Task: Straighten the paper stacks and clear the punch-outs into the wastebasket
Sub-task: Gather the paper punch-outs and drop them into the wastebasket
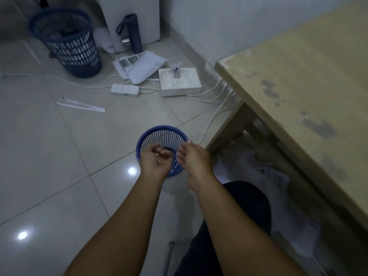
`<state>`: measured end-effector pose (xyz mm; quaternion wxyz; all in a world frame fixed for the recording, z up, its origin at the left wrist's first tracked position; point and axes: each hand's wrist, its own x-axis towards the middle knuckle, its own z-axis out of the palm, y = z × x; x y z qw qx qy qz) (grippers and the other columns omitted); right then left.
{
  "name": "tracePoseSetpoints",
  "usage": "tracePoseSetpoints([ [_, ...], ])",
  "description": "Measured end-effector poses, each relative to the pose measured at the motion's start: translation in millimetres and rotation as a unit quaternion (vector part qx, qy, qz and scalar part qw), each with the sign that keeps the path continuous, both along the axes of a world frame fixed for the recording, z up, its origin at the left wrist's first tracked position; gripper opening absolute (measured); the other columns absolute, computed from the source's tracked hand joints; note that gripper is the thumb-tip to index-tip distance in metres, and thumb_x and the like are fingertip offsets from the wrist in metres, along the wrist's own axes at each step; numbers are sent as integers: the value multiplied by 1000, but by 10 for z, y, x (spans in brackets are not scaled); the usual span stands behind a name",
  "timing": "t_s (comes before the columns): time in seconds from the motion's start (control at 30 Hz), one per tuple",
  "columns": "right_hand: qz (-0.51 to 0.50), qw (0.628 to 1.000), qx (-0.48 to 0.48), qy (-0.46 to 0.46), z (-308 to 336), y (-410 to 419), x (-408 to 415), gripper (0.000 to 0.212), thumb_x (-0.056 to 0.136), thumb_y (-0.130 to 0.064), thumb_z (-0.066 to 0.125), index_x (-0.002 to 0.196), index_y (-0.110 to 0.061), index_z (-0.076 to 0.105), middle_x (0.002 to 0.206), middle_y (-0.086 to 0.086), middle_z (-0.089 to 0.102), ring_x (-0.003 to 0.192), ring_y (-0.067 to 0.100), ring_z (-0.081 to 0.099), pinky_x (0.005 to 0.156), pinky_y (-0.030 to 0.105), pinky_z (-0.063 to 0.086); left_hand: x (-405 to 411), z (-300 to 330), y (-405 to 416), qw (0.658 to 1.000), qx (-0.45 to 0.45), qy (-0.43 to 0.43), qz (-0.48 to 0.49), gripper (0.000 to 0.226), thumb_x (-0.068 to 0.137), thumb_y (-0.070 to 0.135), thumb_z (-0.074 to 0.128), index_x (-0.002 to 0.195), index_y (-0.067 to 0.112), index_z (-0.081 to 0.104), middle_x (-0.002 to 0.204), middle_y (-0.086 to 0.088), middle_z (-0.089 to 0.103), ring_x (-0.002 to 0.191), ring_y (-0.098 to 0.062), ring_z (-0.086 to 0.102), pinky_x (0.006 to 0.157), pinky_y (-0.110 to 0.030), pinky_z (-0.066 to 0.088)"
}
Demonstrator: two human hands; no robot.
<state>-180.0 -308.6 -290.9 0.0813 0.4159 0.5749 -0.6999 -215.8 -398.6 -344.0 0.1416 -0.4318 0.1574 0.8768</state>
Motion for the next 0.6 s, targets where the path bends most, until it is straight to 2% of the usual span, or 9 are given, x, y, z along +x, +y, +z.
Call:
tracePoseSetpoints([
  [0.1,-7,999,-12,-43,-182,-13,-73,24,99,-26,52,105,-10,69,95,15,73,94,24,71,83,34,59,-86,-346,-4,998,-28,-57,-9,28,99,17,41,74,11,53,51,2,45,46,-9,40,53,-22,41],
  [0.2,2,998,-19,-63,-356,2,-181,32,97,-17,52,118,6,59,125,27,62,116,42,60,99,48,49,-205,-643,-5,993,-62,-100,-20,32,99,15,37,72,11,53,51,0,44,49,-11,41,60,-24,44],
  [0.33,-9,996,-34,-83,-537,39,-327,36,98,-18,52,121,8,56,132,29,57,122,42,55,102,49,46,-373,-955,-18,989,-73,-124,-24,34,99,15,36,72,8,53,64,-4,49,57,-15,47,63,-28,48],
  [0.4,-11,995,-43,-87,-628,66,-390,37,98,-18,52,122,9,55,132,30,56,123,43,54,103,49,46,-438,-1072,-27,989,-75,-123,-37,32,101,19,36,80,6,56,77,-8,57,70,-19,55,75,-34,52],
  [0.47,-15,994,-52,-93,-693,83,-432,39,98,-19,53,123,10,55,133,31,55,124,43,53,104,50,45,-507,-1197,-45,989,-69,-119,-56,37,100,35,39,107,4,58,109,-14,61,101,-28,60,97,-43,48],
  [0.5,-17,994,-56,-97,-714,86,-446,39,98,-20,53,123,10,55,133,31,55,124,44,53,104,50,45,-537,-1238,-64,989,-53,-118,-69,49,96,49,42,120,8,53,121,-16,58,114,-33,56,103,-48,44],
  [0.53,-22,993,-60,-100,-735,88,-455,40,98,-21,53,123,10,55,133,31,54,124,44,52,104,50,44,-561,-1287,-85,990,-30,-116,-74,64,87,62,45,126,11,50,127,-16,55,119,-37,53,104,-54,42],
  [0.6,-30,991,-71,-108,-755,78,-476,44,99,-24,52,125,11,54,135,31,52,126,44,49,106,51,42,-583,-1364,-121,991,2,-114,-66,89,70,77,51,132,14,47,131,-17,54,119,-43,52,98,-63,41],
])
